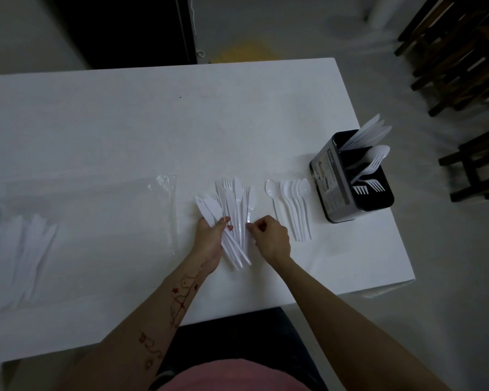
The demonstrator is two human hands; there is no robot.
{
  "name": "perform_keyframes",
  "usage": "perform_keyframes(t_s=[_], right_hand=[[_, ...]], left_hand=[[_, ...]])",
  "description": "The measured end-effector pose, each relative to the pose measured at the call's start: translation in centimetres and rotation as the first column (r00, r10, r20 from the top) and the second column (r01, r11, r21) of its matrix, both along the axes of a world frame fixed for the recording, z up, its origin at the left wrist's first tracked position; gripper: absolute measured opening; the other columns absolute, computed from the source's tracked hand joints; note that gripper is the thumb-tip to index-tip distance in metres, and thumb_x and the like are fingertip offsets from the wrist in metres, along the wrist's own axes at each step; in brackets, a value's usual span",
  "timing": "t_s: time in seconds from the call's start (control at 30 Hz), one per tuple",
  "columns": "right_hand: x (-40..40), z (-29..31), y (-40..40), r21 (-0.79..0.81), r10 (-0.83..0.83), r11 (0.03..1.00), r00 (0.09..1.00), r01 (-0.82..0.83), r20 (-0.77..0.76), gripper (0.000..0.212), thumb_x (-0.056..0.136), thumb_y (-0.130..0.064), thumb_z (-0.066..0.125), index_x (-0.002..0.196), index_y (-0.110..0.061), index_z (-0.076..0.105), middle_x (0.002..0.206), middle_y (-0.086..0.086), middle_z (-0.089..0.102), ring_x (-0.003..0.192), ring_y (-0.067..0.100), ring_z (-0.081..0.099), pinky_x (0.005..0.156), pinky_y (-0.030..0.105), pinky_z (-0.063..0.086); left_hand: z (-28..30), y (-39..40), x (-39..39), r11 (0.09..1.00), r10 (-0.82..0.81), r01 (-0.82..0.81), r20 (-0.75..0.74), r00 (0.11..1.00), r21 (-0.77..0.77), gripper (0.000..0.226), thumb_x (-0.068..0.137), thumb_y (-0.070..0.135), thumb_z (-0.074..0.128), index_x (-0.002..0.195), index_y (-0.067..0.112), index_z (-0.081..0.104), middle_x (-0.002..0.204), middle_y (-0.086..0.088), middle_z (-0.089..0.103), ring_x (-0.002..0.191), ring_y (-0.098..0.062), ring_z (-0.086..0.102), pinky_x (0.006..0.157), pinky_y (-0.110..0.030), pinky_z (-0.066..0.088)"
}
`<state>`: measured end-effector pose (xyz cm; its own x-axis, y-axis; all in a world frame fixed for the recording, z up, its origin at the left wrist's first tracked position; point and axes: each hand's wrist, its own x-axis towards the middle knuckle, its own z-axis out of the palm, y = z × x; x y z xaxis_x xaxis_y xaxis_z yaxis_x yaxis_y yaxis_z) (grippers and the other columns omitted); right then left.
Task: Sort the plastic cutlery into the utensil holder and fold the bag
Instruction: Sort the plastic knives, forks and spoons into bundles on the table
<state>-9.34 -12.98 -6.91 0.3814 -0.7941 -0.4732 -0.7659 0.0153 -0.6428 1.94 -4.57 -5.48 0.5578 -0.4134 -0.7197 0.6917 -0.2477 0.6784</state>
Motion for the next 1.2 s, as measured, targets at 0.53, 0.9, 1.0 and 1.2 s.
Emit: perform_keyframes(t_s=[0.53,0.9,1.0,1.2], right_hand=[[-2.0,1.8,-2.9,-0.117,-0.063,0.992,0.987,0.046,-0.148,0.013,0.096,-0.027,0.058,0.099,-0.015,0.061,0.086,-0.004,0.061,0.078,0.015,0.056,0.068,0.028,0.042],[-1.8,2.6,-1.6,0.119,0.021,0.991,0.937,-0.066,0.348,0.005,0.093,-0.018,0.065,0.094,-0.014,0.068,0.087,0.0,0.073,0.081,0.015,0.069,0.071,0.021,0.055],[-1.6,2.8,-1.1,0.163,0.079,0.976,0.928,-0.146,0.364,0.002,0.088,-0.015,0.072,0.089,-0.015,0.073,0.083,0.0,0.074,0.078,0.014,0.07,0.073,0.022,0.057],[-0.3,1.4,-0.6,0.008,0.013,1.0,0.988,-0.015,0.152,0.023,0.09,-0.035,0.07,0.09,-0.013,0.065,0.08,-0.001,0.069,0.068,0.012,0.066,0.064,0.021,0.054]], left_hand=[[0.1,-0.1,-0.4,0.998,-0.03,0.028,-0.032,0.999,-0.051,0.008,0.097,0.008,0.05,0.103,0.012,0.055,0.096,-0.004,0.064,0.08,-0.016,0.062,0.076,-0.03,0.051],[0.7,-0.2,-0.4,0.991,-0.037,0.03,-0.05,0.998,-0.134,0.017,0.095,0.014,0.056,0.111,0.009,0.059,0.101,-0.009,0.066,0.09,-0.023,0.063,0.082,-0.036,0.053],[1.0,-0.3,-0.3,0.968,-0.093,0.077,-0.054,0.994,-0.239,0.024,0.092,0.012,0.06,0.115,0.007,0.062,0.112,-0.015,0.069,0.102,-0.029,0.067,0.09,-0.043,0.054],[-0.2,-0.1,0.0,0.997,-0.036,0.037,0.015,0.999,-0.067,0.033,0.091,0.01,0.061,0.123,0.005,0.056,0.117,-0.018,0.066,0.107,-0.034,0.064,0.088,-0.044,0.053]])
